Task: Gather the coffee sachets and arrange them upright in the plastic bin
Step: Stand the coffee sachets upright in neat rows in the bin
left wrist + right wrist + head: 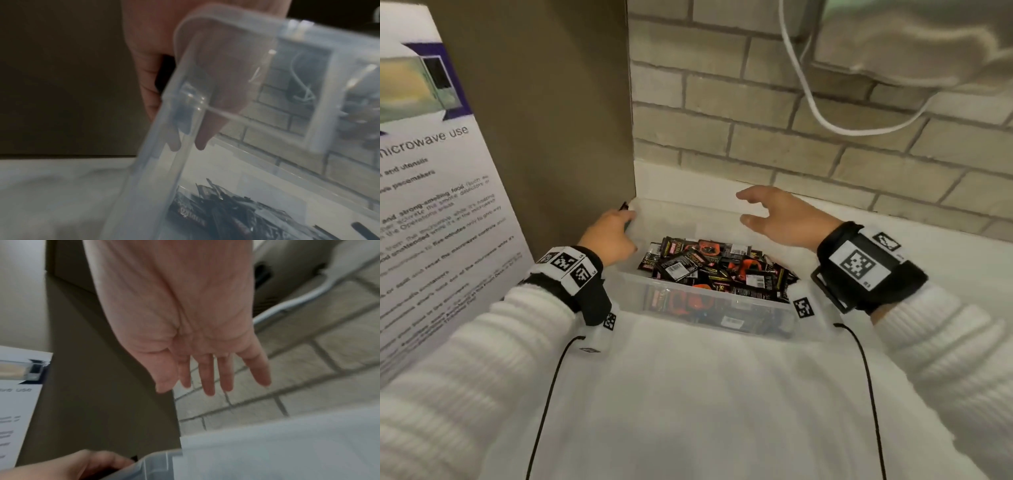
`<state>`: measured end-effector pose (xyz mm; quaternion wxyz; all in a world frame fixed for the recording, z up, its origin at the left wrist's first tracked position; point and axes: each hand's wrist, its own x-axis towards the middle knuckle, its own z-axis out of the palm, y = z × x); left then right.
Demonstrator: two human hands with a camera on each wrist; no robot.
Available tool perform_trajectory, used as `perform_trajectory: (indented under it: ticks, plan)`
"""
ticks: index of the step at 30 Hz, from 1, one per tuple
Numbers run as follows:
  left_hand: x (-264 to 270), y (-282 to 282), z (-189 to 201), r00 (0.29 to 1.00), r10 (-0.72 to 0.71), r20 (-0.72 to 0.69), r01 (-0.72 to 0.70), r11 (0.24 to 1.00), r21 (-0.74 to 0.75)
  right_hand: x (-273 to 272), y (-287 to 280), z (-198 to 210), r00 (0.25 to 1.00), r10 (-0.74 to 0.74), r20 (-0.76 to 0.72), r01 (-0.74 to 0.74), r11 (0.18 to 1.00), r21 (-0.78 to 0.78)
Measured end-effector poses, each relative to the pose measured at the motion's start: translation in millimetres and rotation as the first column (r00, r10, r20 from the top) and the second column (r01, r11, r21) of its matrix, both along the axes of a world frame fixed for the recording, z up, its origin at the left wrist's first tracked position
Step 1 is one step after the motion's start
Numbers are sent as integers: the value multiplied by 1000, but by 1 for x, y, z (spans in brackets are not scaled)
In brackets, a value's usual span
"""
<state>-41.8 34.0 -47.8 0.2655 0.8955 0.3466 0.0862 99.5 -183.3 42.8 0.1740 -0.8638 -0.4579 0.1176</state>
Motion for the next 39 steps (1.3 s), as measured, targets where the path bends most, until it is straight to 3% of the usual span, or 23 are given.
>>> perform_trajectory:
  ticks: [5,9,12,15,24,28,30,35,37,39]
  plan:
    - [-10,-10,-3,999,21,46,-20,1000,-17,-8,51,26,954,258,155,-200,929,-313]
    - [-8,-13,1,999,11,-32,-12,1000,-20,-22,98,-12,859,495,128,-336,736,-588]
    - [0,-7,2,997,3,-77,2,998,68,-37,120,-47,781,619,80,-400,595,-697]
    - [4,-4,-5,990,-86,-115,96,992,85,-41,123,-68,767,640,54,-394,535,-747]
    - [5,-5,-11,986,-88,-144,105,988,110,-1,60,-67,890,437,-133,-337,430,-838]
    - [5,-4,-10,985,-89,-147,104,990,94,5,42,-55,907,370,-202,-358,421,-834]
    - [6,-4,-10,986,-89,-142,101,991,85,3,40,-48,913,340,-226,-370,454,-810]
    - [6,-2,-10,987,-97,-126,107,992,71,-10,55,-32,926,298,-232,-378,752,-540]
    - [6,-2,-10,988,-99,-118,107,993,56,-17,70,-33,910,348,-226,-415,773,-480]
    - [6,-2,-11,990,-96,-107,102,994,47,-29,85,-41,882,409,-235,-470,723,-506]
